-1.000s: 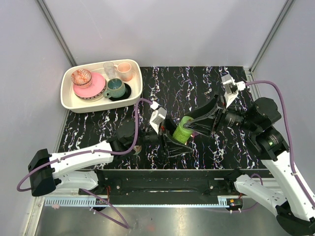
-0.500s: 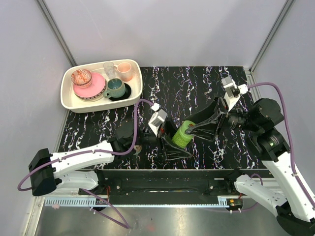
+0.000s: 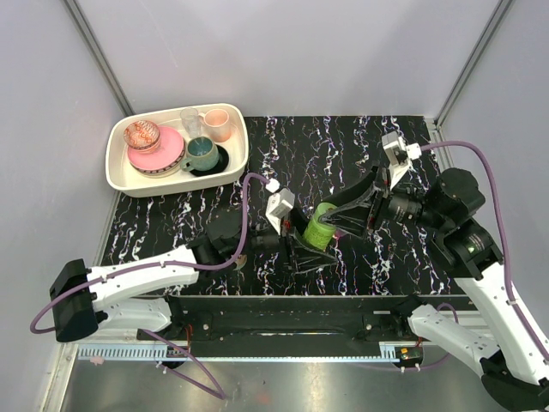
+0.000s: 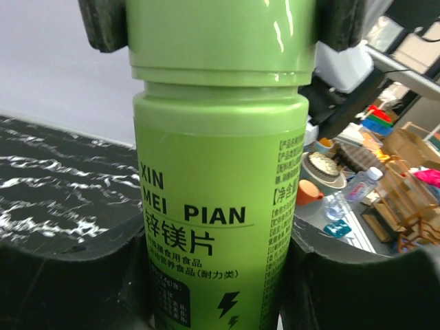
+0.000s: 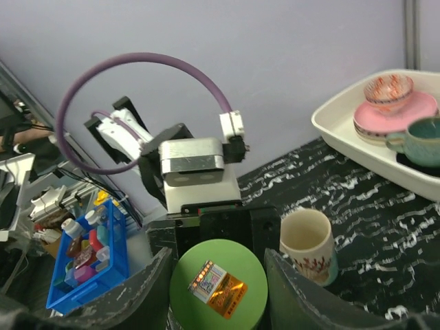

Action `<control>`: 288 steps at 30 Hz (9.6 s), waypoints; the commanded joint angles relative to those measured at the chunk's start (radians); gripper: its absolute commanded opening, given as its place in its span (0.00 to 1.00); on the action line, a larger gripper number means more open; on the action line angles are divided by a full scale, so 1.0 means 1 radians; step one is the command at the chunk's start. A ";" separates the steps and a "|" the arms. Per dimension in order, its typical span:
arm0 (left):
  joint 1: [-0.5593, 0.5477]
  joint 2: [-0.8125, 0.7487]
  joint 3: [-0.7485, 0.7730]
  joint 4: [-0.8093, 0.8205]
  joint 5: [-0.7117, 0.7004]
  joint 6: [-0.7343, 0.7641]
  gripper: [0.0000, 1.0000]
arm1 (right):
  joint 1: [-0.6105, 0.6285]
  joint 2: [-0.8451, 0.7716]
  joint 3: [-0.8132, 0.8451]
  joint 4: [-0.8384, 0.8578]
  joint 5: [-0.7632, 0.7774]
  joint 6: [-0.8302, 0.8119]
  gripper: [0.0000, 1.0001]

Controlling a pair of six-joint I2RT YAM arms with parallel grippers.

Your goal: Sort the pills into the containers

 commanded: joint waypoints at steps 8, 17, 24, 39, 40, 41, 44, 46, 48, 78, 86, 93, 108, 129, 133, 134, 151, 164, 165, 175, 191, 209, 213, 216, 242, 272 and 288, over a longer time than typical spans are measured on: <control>0.014 -0.057 0.135 -0.152 -0.381 0.164 0.00 | 0.015 0.075 0.072 -0.326 0.103 -0.033 0.00; 0.014 -0.062 0.198 -0.362 -0.650 0.300 0.00 | 0.018 0.131 0.132 -0.401 0.318 0.003 0.00; 0.016 -0.025 0.258 -0.453 -0.786 0.385 0.00 | 0.024 0.202 0.148 -0.397 0.478 0.100 0.00; 0.017 -0.031 0.209 -0.438 -0.789 0.342 0.00 | 0.033 0.185 0.142 -0.279 0.401 0.169 0.27; 0.017 -0.034 0.206 -0.436 -0.789 0.342 0.00 | 0.035 0.187 0.140 -0.272 0.396 0.172 0.27; 0.017 -0.035 0.203 -0.436 -0.790 0.342 0.00 | 0.033 0.191 0.141 -0.271 0.390 0.174 0.27; 0.017 -0.039 0.192 -0.432 -0.792 0.337 0.00 | 0.035 0.204 0.148 -0.268 0.368 0.178 0.31; 0.017 -0.043 0.184 -0.428 -0.790 0.337 0.00 | 0.035 0.205 0.148 -0.263 0.358 0.182 0.42; 0.017 -0.046 0.177 -0.419 -0.786 0.336 0.00 | 0.033 0.198 0.146 -0.251 0.347 0.185 0.47; 0.016 -0.209 0.036 -0.301 -0.496 0.211 0.00 | 0.033 0.115 0.164 -0.125 0.353 0.050 0.77; 0.016 -0.247 -0.047 -0.078 -0.223 0.126 0.00 | 0.033 0.081 0.151 -0.061 0.177 -0.091 0.75; 0.016 -0.217 -0.058 0.050 -0.079 0.066 0.00 | 0.033 0.055 0.128 0.017 0.057 -0.087 0.72; 0.016 -0.147 -0.029 0.200 0.053 -0.011 0.00 | 0.033 0.072 0.123 0.084 -0.152 -0.061 0.75; 0.016 -0.075 0.000 0.233 0.037 -0.046 0.00 | 0.033 0.078 0.089 0.116 -0.173 -0.055 0.79; 0.016 -0.066 0.011 0.234 0.044 -0.046 0.00 | 0.033 0.081 0.083 0.116 -0.169 -0.053 0.77; 0.016 -0.066 0.013 0.233 0.046 -0.046 0.00 | 0.033 0.079 0.085 0.116 -0.167 -0.052 0.77; 0.016 -0.048 0.006 0.242 0.044 -0.048 0.00 | 0.033 0.061 0.088 0.117 -0.097 -0.038 0.76; 0.016 -0.040 0.005 0.240 0.049 -0.048 0.00 | 0.032 0.062 0.082 0.116 -0.077 -0.016 0.70; 0.016 -0.037 0.003 0.240 0.047 -0.046 0.00 | 0.032 0.066 0.083 0.117 -0.075 -0.006 0.67; 0.025 -0.091 0.026 0.067 -0.034 0.032 0.00 | 0.033 0.095 0.099 0.054 -0.034 0.004 0.25; 0.037 -0.144 0.256 -0.476 -0.581 0.276 0.00 | 0.033 0.127 0.204 -0.117 0.327 -0.006 0.17; 0.037 0.017 0.340 -0.432 -0.720 0.320 0.00 | 0.033 0.251 0.513 -0.256 0.505 0.053 0.66; 0.037 -0.043 0.270 -0.387 -0.608 0.285 0.00 | 0.033 0.194 0.493 -0.200 0.480 0.060 0.80; 0.037 -0.098 0.204 -0.337 -0.513 0.250 0.00 | 0.033 0.161 0.471 -0.177 0.466 0.056 0.85; 0.037 -0.115 0.082 0.098 0.092 -0.003 0.00 | 0.033 0.029 0.198 0.126 -0.017 0.051 0.83; 0.037 -0.042 0.158 0.093 0.104 -0.017 0.00 | 0.033 0.041 0.157 0.036 0.022 -0.026 0.69; 0.037 -0.069 0.210 -0.178 -0.086 0.110 0.00 | 0.035 0.066 0.161 -0.016 0.101 -0.032 0.05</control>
